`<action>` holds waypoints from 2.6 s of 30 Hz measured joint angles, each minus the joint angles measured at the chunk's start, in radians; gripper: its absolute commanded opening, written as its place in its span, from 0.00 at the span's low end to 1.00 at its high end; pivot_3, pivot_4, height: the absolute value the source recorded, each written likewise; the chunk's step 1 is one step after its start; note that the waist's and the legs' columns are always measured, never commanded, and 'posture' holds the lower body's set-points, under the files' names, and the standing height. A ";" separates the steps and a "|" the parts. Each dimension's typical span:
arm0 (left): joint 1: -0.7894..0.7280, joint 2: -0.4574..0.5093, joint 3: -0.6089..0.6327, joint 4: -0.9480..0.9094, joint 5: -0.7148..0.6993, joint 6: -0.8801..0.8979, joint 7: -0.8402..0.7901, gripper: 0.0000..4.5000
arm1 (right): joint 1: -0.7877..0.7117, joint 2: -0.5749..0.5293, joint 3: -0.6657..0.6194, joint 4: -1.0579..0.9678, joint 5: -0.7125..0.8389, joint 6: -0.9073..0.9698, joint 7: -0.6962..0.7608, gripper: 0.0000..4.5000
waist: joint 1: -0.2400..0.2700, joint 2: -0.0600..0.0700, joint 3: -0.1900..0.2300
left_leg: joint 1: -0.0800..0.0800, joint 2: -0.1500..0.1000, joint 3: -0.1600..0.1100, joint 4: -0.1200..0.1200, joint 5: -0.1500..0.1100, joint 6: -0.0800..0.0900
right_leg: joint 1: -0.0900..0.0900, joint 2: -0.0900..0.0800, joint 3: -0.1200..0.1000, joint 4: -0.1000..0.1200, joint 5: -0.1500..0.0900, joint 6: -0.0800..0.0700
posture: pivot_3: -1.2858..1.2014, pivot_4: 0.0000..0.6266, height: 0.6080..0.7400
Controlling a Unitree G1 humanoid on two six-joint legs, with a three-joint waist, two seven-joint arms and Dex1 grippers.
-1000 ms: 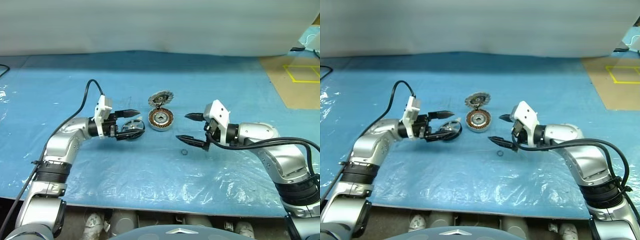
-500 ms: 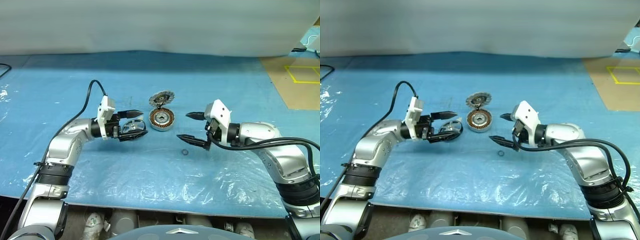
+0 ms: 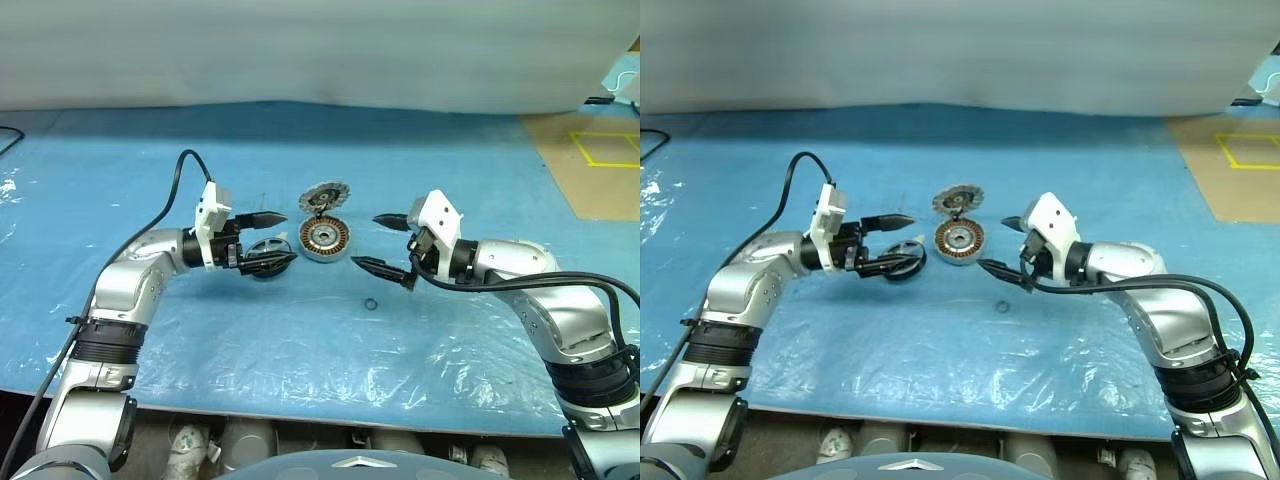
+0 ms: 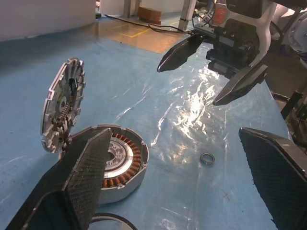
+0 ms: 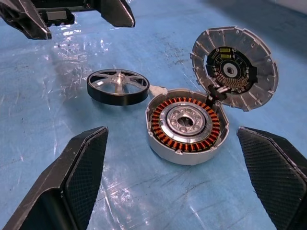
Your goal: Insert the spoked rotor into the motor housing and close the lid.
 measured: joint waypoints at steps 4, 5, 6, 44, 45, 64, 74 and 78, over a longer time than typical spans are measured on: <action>0.004 0.011 -0.002 0.004 0.010 -0.019 -0.009 1.00 | -0.053 -0.009 0.118 0.067 -0.100 -0.068 0.034 1.00 | -0.006 0.000 0.000 | 0.000 0.000 0.000 0.000 0.000 0.000 | 0.000 0.000 0.000 0.000 0.000 0.000 | 0.52 0.24 1.00; 0.008 0.023 -0.002 0.007 0.013 -0.021 -0.015 1.00 | -0.070 -0.008 0.154 0.096 -0.129 -0.094 0.051 1.00 | -0.008 0.000 0.000 | 0.000 0.000 0.000 0.000 0.000 0.000 | 0.000 0.000 0.000 0.000 0.000 0.000 | 0.52 0.24 1.00; 0.018 0.035 0.000 0.007 0.017 -0.025 -0.021 1.00 | -0.087 -0.007 0.187 0.127 -0.156 -0.118 0.068 1.00 | -0.008 0.000 0.000 | 0.000 0.000 0.000 0.000 0.000 0.000 | 0.000 0.000 0.000 0.000 0.000 0.000 | 0.52 0.24 1.00; 0.245 0.021 0.033 -0.091 0.060 -0.117 0.089 1.00 | -0.582 0.244 0.401 1.014 -0.560 -0.727 0.485 1.00 | -0.008 -0.002 0.000 | -0.004 0.003 -0.001 0.008 0.000 0.001 | -0.002 0.000 -0.004 0.007 -0.001 -0.003 | 0.52 0.24 1.00; 0.241 0.018 0.028 -0.089 0.062 -0.119 0.088 1.00 | -0.582 0.245 0.393 1.014 -0.560 -0.722 0.484 1.00 | -0.008 -0.002 0.000 | -0.004 0.003 -0.001 0.008 0.000 0.001 | -0.003 0.000 -0.004 0.007 -0.001 -0.003 | 0.52 0.24 1.00; 0.206 -0.001 0.001 -0.058 0.077 -0.159 0.090 1.00 | -0.569 0.247 0.389 1.020 -0.654 -0.811 0.441 1.00 | -0.009 -0.002 0.000 | -0.005 0.003 -0.001 0.007 0.000 0.001 | -0.003 0.000 -0.004 0.007 -0.001 -0.003 | 0.52 0.24 1.00; 0.209 -0.013 -0.003 -0.059 0.079 -0.161 0.105 1.00 | -0.599 0.271 0.406 1.107 -0.700 -0.879 0.396 0.73 | -0.009 -0.002 0.000 | -0.004 0.003 -0.001 0.008 0.000 0.002 | -0.002 0.000 -0.004 0.008 -0.001 -0.003 | 0.52 0.24 1.00; 0.209 -0.024 -0.007 -0.059 0.082 -0.163 0.106 1.00 | -0.616 0.274 0.421 1.119 -0.728 -0.918 0.394 0.44 | -0.009 -0.002 -0.001 | -0.004 0.003 -0.001 0.008 0.000 0.002 | -0.002 0.000 -0.004 0.008 -0.001 -0.003 | 0.52 0.24 1.00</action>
